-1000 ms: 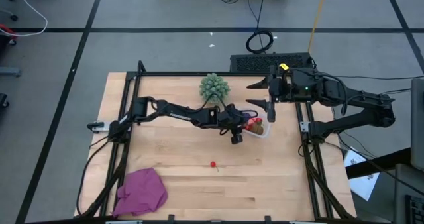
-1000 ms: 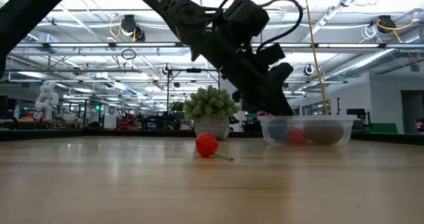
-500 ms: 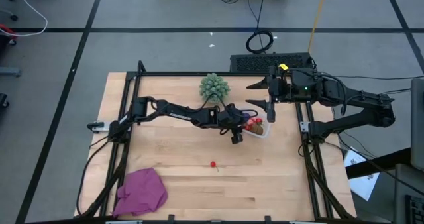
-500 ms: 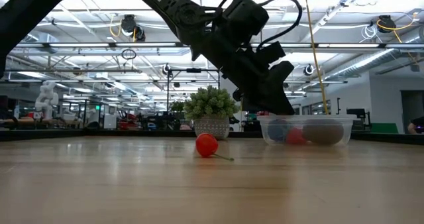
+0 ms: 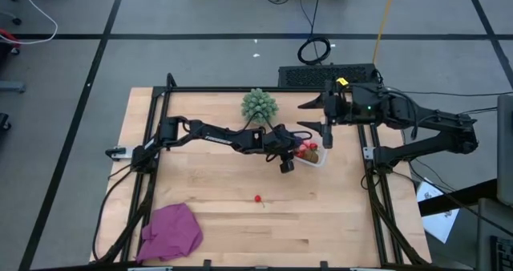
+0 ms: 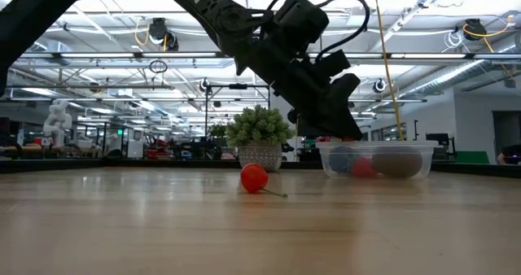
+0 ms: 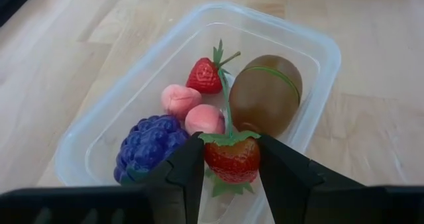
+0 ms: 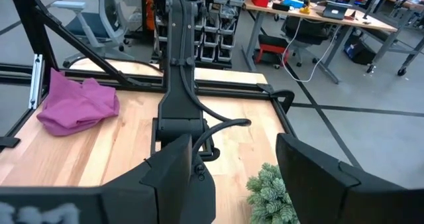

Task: Pick and placing Produce into tupperware
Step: Put the red strawberry into the transparent bin

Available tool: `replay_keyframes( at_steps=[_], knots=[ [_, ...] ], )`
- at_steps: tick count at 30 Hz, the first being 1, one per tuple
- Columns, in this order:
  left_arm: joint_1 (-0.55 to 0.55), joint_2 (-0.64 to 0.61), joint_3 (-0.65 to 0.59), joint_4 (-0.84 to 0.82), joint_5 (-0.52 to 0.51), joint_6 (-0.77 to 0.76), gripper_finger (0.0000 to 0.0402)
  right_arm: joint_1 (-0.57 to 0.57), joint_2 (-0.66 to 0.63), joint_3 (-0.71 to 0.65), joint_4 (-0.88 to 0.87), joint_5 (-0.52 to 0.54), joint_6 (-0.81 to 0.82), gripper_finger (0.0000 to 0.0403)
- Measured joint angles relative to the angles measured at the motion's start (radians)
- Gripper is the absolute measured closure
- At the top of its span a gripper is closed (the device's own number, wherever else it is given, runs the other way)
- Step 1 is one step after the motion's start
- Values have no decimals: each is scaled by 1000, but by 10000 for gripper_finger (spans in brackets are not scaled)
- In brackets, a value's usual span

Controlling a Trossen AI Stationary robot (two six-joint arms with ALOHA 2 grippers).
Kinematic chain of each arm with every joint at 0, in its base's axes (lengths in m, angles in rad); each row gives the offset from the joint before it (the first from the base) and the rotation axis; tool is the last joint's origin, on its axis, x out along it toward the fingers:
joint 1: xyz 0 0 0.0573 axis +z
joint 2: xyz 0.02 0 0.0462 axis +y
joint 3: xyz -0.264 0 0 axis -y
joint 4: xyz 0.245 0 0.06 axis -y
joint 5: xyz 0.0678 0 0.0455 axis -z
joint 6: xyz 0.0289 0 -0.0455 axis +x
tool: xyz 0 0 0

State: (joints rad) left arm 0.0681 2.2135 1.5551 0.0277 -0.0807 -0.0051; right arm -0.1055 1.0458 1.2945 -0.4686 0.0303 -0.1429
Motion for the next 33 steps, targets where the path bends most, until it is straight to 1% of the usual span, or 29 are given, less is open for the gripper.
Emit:
replay_keyframes(
  at_steps=[5, 11, 18, 33],
  knots=[
    [0, 0, 0, -1, 3, 29, 272, 0, 0, -23, 1, 0, 0, 190],
    [0, 0, 0, -1, 5, 30, 272, 0, 0, -32, 2, 0, 0, 190],
    [2, 0, 0, -3, 57, 30, 272, 0, 0, -32, 31, 0, 0, 190],
    [29, 0, 0, -15, 58, 17, 268, 0, 0, -32, 32, 0, -2, 190]
  ],
)
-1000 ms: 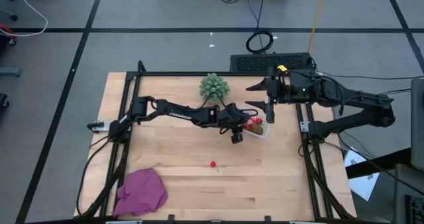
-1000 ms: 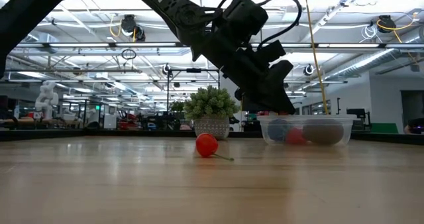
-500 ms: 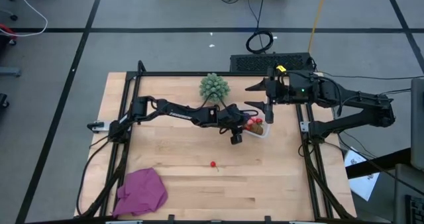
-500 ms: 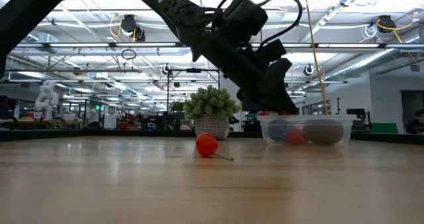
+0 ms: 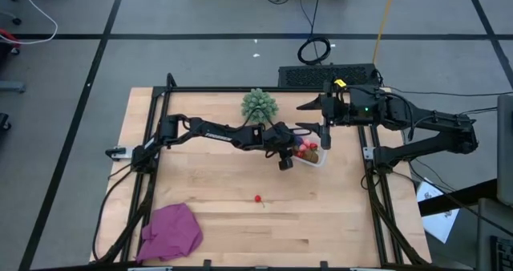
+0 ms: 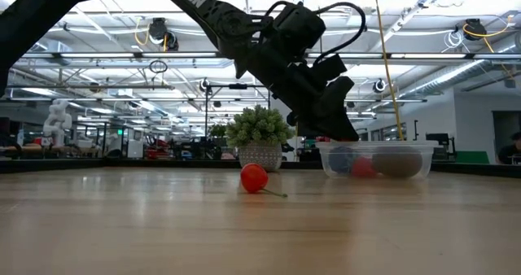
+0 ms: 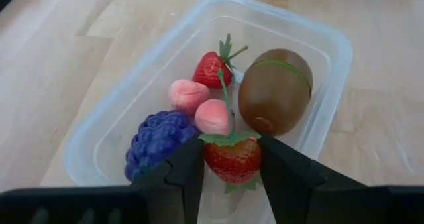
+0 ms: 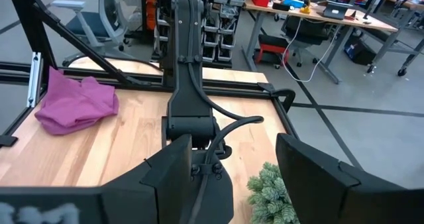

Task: Pick and placing Produce into tupperware
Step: Put the red strawberry into the transparent bin, then put the red cherry into the transparent bin

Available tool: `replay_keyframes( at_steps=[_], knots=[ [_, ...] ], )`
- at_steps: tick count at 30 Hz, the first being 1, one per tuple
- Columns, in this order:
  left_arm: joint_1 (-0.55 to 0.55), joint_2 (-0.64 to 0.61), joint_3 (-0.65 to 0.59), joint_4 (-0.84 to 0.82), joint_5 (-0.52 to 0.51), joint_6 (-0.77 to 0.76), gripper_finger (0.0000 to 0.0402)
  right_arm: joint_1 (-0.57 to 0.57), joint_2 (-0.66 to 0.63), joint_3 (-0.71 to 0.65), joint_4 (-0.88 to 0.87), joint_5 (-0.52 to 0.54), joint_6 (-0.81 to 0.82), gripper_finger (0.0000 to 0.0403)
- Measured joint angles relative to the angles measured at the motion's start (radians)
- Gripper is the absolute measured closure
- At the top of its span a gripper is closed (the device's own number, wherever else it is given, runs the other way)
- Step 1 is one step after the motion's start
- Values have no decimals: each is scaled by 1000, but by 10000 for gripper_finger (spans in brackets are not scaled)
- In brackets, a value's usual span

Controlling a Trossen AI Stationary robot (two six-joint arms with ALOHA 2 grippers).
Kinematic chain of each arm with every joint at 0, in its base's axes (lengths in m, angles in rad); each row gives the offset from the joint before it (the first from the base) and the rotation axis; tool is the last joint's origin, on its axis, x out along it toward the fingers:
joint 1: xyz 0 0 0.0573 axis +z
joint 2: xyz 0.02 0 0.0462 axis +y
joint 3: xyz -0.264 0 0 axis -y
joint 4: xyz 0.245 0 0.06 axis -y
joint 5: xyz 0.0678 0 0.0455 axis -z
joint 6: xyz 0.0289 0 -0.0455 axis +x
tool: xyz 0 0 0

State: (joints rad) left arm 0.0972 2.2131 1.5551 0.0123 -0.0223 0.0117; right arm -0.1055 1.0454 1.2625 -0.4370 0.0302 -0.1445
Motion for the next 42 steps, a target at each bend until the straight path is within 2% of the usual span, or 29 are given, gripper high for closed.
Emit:
replay_keyframes(
  at_steps=[3, 10, 14, 21, 27, 30, 32, 38, 42],
  knots=[
    [3, 0, 0, 11, 0, -20, 243, 0, 0, 0, 0, 0, -4, 190],
    [5, 0, 0, 16, -4, -47, 148, 0, 0, 0, 0, 0, -6, 190],
    [2, 0, 0, 28, -10, -44, 111, 0, 0, 0, 0, 0, -6, 190],
    [-1, -16, 0, 69, -13, -10, 82, 0, 0, 0, -1, 0, -6, 190],
    [-18, -96, 0, 61, -14, 14, 85, 0, -1, 0, -1, 1, -19, 190],
    [-34, -153, 1, -9, -15, 43, 90, 0, -2, 0, -1, 1, -21, 190],
    [-42, -197, 1, -119, -45, 84, 92, 0, -7, -1, -1, 1, -24, 190],
    [-50, -326, 1, -454, -320, 88, 90, 1, -29, -1, 10, 0, -25, 190],
    [-45, -408, 1, -675, -388, 48, 89, 24, -29, -1, 33, -2, -25, 190]
  ],
)
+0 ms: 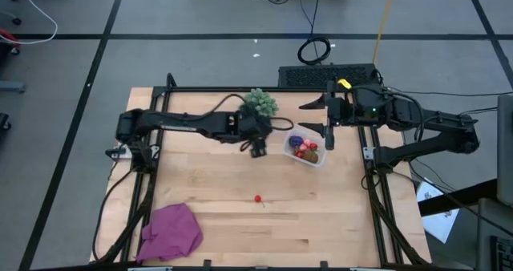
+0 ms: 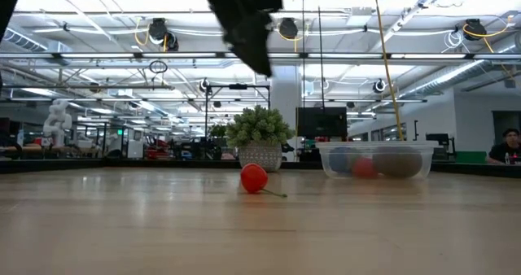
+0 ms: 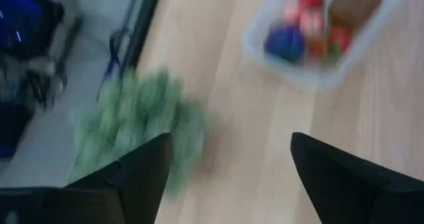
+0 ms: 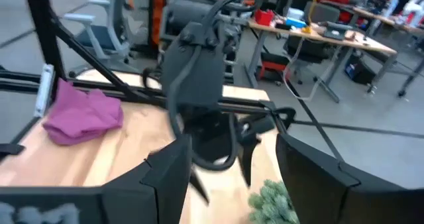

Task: Pick and placing Produce into tupperware
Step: Put the red cherry into the transparent bin

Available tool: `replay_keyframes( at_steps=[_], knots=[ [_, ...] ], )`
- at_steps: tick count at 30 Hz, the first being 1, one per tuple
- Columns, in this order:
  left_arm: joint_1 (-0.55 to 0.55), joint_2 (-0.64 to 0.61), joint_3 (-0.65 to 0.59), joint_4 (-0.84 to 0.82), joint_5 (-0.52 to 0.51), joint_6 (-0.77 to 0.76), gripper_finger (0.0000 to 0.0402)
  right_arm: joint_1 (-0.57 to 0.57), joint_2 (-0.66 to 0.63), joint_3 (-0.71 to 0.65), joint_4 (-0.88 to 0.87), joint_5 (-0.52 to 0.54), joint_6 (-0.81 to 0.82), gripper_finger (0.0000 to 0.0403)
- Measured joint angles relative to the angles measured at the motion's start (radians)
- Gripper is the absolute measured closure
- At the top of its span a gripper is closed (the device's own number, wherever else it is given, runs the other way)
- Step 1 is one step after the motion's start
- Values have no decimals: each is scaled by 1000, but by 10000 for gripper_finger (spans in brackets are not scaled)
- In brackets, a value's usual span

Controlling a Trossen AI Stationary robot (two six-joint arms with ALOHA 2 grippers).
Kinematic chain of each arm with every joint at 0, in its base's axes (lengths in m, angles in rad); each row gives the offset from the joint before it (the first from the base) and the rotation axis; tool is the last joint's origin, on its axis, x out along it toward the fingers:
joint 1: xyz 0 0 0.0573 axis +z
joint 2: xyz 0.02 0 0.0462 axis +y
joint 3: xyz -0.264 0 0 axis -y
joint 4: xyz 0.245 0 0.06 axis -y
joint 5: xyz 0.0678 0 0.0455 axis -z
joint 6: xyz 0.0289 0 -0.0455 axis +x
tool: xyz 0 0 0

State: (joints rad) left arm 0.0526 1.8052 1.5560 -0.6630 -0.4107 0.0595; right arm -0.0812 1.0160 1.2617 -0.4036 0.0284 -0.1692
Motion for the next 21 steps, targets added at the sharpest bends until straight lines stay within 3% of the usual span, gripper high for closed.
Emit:
replay_keyframes(
  at_steps=[4, 11, 21],
  knots=[
    [5, -81, 0, -193, -17, -63, 89, 35, 8, 0, 58, -2, -8, 190],
    [17, -231, 0, -414, -159, -129, 89, 78, 12, 0, 198, -2, -103, 190],
    [36, -446, -1, -662, -116, -353, 89, 108, 92, 1, 179, -9, -105, 190]
  ],
)
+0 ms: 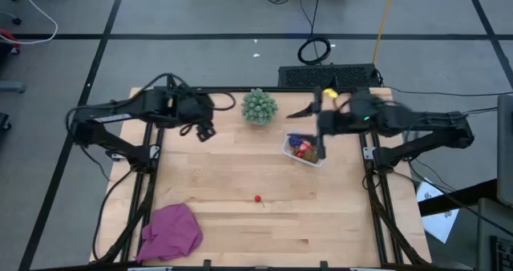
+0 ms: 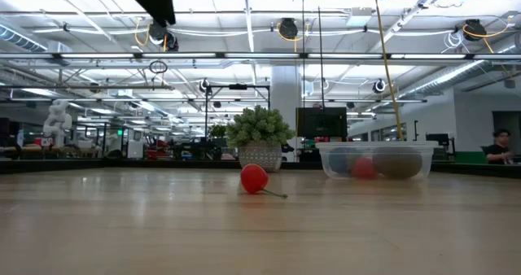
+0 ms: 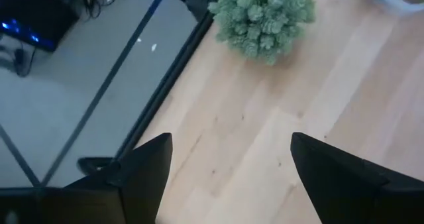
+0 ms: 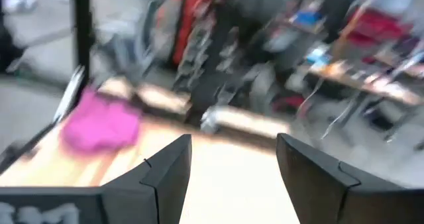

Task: Pick and placing Produce into tupperware
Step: Put the red cherry into the transparent bin

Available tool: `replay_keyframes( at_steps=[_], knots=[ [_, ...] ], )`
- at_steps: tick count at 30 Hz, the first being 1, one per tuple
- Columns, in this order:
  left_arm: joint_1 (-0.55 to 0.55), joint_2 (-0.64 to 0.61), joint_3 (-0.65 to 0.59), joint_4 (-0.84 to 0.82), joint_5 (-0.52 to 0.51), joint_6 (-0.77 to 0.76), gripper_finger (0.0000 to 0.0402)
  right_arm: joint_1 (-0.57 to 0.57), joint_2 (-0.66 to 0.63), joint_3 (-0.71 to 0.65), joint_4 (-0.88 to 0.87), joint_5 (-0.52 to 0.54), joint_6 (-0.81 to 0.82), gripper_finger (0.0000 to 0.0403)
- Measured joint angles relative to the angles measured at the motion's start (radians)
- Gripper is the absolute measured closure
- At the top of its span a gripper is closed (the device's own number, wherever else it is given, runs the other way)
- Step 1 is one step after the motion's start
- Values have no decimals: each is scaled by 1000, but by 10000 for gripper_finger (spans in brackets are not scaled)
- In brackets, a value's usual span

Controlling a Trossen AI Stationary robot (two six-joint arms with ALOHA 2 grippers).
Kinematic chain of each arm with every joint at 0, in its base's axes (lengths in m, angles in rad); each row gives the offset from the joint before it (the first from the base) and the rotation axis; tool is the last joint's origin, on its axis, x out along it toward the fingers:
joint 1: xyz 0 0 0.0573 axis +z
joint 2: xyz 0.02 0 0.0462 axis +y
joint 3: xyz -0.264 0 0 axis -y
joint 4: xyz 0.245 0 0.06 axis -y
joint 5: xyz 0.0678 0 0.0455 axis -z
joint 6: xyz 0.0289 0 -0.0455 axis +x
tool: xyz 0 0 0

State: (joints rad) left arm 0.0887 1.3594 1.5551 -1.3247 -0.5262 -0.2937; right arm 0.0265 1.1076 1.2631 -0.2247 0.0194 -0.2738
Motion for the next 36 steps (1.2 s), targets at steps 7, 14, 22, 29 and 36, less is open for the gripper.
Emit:
replay_keyframes(
  at_steps=[7, 14, 22, 29, 36],
  knots=[
    [0, -43, 0, -140, -13, -90, 89, 91, 146, 28, -174, -24, 26, 190],
    [9, -45, 0, -147, -43, -79, 89, 150, 344, 247, -373, -24, 134, 190],
    [12, -45, 0, -154, -51, -58, 89, 179, 538, 501, -537, -113, 301, 190],
    [12, -45, 0, -154, -51, -50, 89, 205, 677, 535, -536, -234, 393, 190],
    [12, -45, 0, -165, -51, -49, 89, 211, 804, 535, -528, -234, 393, 190]
  ],
)
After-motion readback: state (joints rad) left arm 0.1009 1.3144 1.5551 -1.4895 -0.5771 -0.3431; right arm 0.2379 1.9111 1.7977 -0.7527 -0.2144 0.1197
